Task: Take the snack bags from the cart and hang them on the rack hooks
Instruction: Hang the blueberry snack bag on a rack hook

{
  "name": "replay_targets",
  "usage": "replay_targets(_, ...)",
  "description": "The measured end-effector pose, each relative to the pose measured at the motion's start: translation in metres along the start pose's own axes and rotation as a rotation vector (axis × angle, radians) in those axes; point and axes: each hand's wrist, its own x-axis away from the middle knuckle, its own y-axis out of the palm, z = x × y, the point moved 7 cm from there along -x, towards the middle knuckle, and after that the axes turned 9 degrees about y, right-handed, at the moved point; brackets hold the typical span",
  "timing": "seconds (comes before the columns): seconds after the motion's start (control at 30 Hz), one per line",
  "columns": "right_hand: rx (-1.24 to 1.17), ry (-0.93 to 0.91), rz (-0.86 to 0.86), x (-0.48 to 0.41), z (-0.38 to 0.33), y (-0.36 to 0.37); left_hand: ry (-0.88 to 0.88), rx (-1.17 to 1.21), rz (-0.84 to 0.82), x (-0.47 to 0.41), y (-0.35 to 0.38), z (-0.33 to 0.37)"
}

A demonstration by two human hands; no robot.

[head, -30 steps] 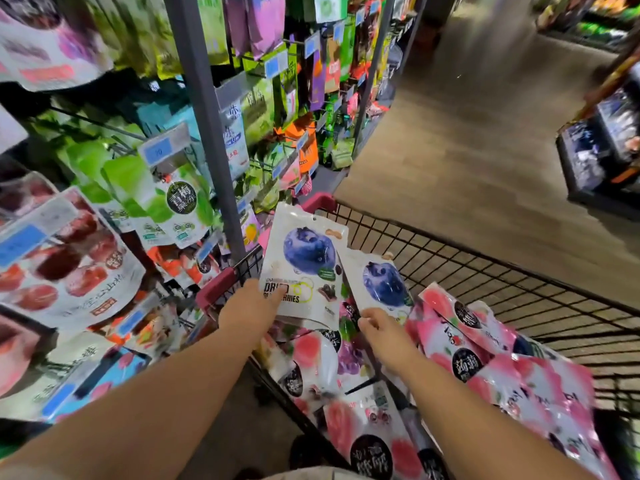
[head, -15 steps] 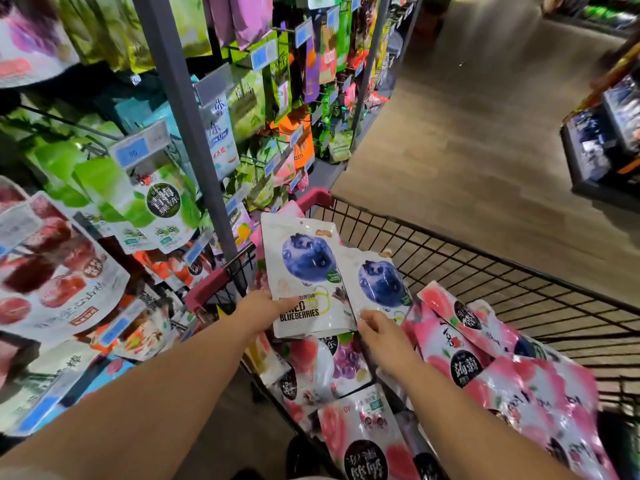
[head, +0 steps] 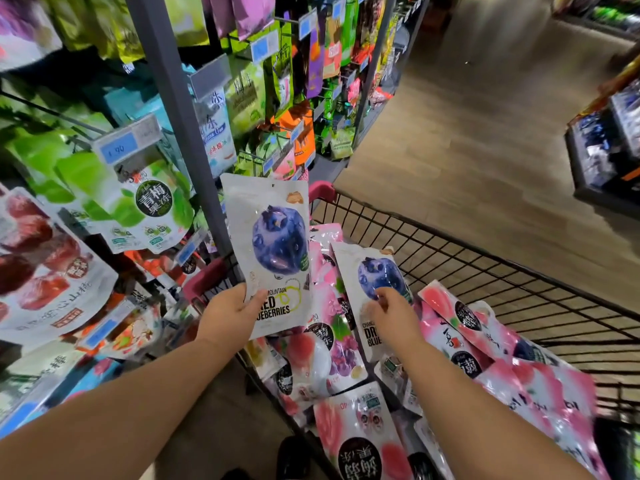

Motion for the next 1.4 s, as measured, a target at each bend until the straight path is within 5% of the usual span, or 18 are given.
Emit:
replay_targets(0.23,0.201,0.125,0.089,-0.058,-0.004,-0.016,0.055,-0.226,-0.042,-0.018,0.009,-0.003)
replay_targets(0.6,-0.166,0.377,-0.161,-0.110,0.031,-0.018,-0.011,-0.395,-0.072,-0.031,0.014,0.005)
replay_targets(0.9,-0.054,0.257,-0.049,-0.119,0.012,-0.029,0.012,-0.410,-0.069,-0.041,0.015,0.016)
replay_targets(1.03,-0.130,0.212,-0.166,-0.117,-0.004,-0.037,0.001,-0.416,-0.096,-0.045,0.017,0.014)
replay_targets(1.17,-0.212,0.162,-0.282,-0.109,-0.016,-0.044,-0.009,-0.365,-0.106,-0.049,0.018,0.012)
replay_targets(1.4,-0.584,-0.032,-0.053,-0.076,-0.050,-0.090,-0.063,0.135,0.091,-0.043,-0.003,0.021)
